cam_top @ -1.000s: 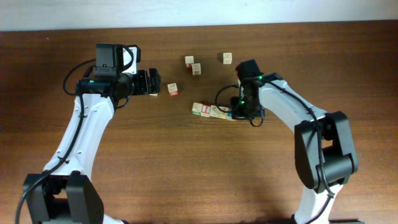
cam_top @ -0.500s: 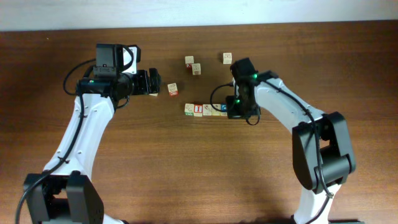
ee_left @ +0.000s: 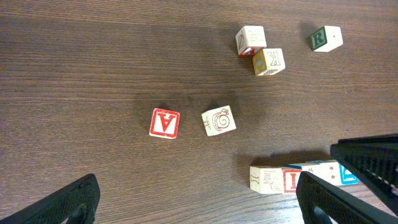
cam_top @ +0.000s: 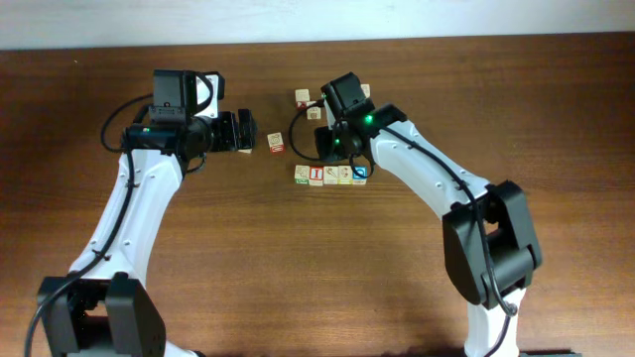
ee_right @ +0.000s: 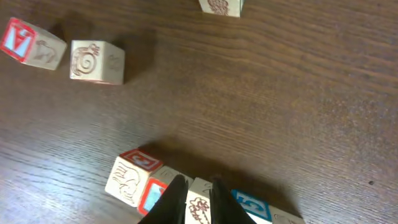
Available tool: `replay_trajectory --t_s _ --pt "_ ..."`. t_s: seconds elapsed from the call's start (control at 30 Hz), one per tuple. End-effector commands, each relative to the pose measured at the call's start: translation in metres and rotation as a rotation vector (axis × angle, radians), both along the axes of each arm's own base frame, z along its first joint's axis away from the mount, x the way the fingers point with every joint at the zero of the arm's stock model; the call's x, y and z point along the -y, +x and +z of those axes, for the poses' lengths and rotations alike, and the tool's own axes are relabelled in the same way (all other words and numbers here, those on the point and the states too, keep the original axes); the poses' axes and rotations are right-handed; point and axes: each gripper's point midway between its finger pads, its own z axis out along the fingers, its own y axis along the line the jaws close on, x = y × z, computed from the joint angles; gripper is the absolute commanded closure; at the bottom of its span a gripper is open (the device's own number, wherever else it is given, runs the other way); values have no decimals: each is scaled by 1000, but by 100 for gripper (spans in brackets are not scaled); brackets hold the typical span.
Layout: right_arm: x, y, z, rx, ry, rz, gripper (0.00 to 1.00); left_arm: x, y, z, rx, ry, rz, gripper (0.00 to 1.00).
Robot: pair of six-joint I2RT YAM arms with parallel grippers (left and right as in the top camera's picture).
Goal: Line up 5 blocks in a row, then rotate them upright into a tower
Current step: 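Nudge the row blocks into alignment with the right gripper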
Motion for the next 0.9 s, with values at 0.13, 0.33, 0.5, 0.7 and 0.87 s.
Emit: replay_trajectory --t_s 0.13,0.33,0.5,0.7,0.87 --pt "-4 3 -24 -22 -27 -3 85 2 4 5 11 -6 5 1" --pt "-4 5 -31 -20 -38 3 85 2 15 14 69 -12 4 1" --pt "-3 3 -36 -37 -42 -6 92 3 26 23 127 -15 5 1" --pt "-2 0 -46 -57 -53 -5 91 -1 51 28 222 16 38 14" --pt "-1 -6 -49 -82 -66 0 91 18 57 22 236 12 3 9"
